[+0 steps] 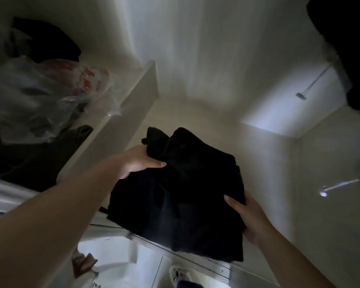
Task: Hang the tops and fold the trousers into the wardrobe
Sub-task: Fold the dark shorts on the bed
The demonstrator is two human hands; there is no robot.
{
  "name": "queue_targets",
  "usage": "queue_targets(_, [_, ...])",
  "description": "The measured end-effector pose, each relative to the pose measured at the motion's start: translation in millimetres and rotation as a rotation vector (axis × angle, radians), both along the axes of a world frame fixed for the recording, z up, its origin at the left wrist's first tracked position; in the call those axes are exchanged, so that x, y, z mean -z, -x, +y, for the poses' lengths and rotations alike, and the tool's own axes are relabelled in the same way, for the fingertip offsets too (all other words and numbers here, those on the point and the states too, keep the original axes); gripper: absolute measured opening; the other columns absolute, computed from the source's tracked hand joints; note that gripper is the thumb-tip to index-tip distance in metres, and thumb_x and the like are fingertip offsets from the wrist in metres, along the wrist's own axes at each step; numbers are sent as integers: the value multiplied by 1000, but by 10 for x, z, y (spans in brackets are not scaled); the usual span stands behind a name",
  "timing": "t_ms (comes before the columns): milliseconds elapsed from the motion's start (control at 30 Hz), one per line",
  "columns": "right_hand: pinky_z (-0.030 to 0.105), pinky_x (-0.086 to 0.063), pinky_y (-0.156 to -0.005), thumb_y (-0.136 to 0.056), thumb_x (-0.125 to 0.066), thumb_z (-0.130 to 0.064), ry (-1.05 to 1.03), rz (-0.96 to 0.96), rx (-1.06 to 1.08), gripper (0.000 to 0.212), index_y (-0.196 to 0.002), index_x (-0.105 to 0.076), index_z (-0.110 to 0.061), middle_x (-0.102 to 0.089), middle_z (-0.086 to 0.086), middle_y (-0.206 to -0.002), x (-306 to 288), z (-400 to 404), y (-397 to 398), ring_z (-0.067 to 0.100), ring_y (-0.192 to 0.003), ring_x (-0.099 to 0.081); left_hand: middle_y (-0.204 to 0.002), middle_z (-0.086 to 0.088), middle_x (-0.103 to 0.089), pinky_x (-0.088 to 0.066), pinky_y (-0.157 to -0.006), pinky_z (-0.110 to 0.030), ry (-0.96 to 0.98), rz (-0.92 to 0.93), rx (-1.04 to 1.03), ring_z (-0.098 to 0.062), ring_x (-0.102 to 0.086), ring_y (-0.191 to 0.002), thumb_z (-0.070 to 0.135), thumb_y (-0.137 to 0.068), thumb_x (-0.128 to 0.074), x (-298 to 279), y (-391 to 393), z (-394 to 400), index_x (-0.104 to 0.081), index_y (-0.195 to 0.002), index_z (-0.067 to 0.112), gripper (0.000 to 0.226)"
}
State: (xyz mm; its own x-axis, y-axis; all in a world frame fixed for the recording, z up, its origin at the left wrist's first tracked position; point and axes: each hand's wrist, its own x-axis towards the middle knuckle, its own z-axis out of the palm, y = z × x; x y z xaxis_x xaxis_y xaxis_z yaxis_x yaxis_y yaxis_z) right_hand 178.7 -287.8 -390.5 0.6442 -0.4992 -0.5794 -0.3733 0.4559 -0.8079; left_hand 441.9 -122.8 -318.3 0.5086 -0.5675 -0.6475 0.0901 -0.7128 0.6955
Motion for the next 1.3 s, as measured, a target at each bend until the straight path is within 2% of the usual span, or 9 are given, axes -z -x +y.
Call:
queue_targets(100, [34, -56, -83, -48, -89, -48, -1, 11, 5, 79, -119, -58, -31, -71, -5, -109, 317, -161, -268, 16, -98, -69, -116, -6, -63, -42, -85, -28, -25, -217, -44, -25, -60, -106, 21, -82, -74, 431, -338, -162, -59, -122, 13, 44])
queue_targets(233, [27, -52, -81, -78, -76, -27, 217, 144, -32, 62, -133, -47, -25, -62, -8, -112, 687, -227, -461, 8, -95, -63, -130, -13, -54, -45, -93, -38, -127, -597, -1, -33, -52, -118, 15, -82, -67, 1020, -443, -163, -45, -136, 14, 58])
queue_targets(300, [28, -51, -84, -81, -74, -25, 338, 213, -35, 69, -140, -39, -25, -58, -5, -123, 803, -228, -465, 9, -101, -59, -142, -16, -40, -38, -104, -48, -179, -802, 7, -36, -41, -128, 24, -84, -66, 1190, -306, -88, -35, -144, 17, 68])
queue_targets(400, [35, -44, -101, -81, -72, -31, 478, 268, -64, 90, -149, -14, -34, -42, -9, -135, 856, -128, -369, 10, -121, -47, -151, -15, -32, -24, -110, -59, -79, -1063, 265, -33, -31, -138, 51, -89, -50, 1397, 77, 41, -35, -145, 18, 67])
queue_targets(500, [32, -42, -100, -83, -65, -42, 710, 313, -209, 88, -148, -6, -42, -36, -5, -138, 875, 49, -287, 12, -125, -41, -156, -12, -26, -22, -106, -66, -47, -1052, 564, -32, -23, -143, 68, -90, -31, 1626, 422, 188, -36, -146, 24, 72])
queue_targets(567, [32, -44, -94, -85, -64, -38, 766, 328, -224, 82, -143, -6, -50, -35, 3, -136, 896, 133, -300, 19, -122, -46, -157, -11, -24, -26, -103, -69, -112, -1009, 635, -34, -22, -144, 73, -89, -26, 1763, 501, 244, -33, -147, 26, 75])
queue_targets(767, [32, -47, -83, -87, -64, -29, 897, 332, -181, 72, -139, -17, -47, -40, 7, -131, 1028, 54, -633, 26, -111, -55, -158, -11, -19, -26, -100, -70, -263, -954, 607, -35, -17, -144, 75, -88, -20, 1957, 88, 133, -23, -150, 27, 78])
queue_targets(867, [35, -47, -86, -87, -63, -31, 897, 346, -172, 72, -145, -22, -40, -38, 6, -135, 1102, -80, -923, 24, -114, -53, -159, -10, -15, -22, -102, -71, -256, -984, 589, -35, -15, -145, 75, -88, -22, 2028, -197, 32, -19, -151, 28, 79])
queue_targets(1300, [33, -45, -86, -88, -61, -28, 991, 300, -130, 60, -144, -37, -32, -46, 5, -132, 1232, -727, -1803, 25, -113, -55, -158, -10, -19, -29, -98, -71, -236, -1096, 574, -36, -24, -142, 76, -88, -17, 2133, -1140, -589, -26, -148, 29, 77])
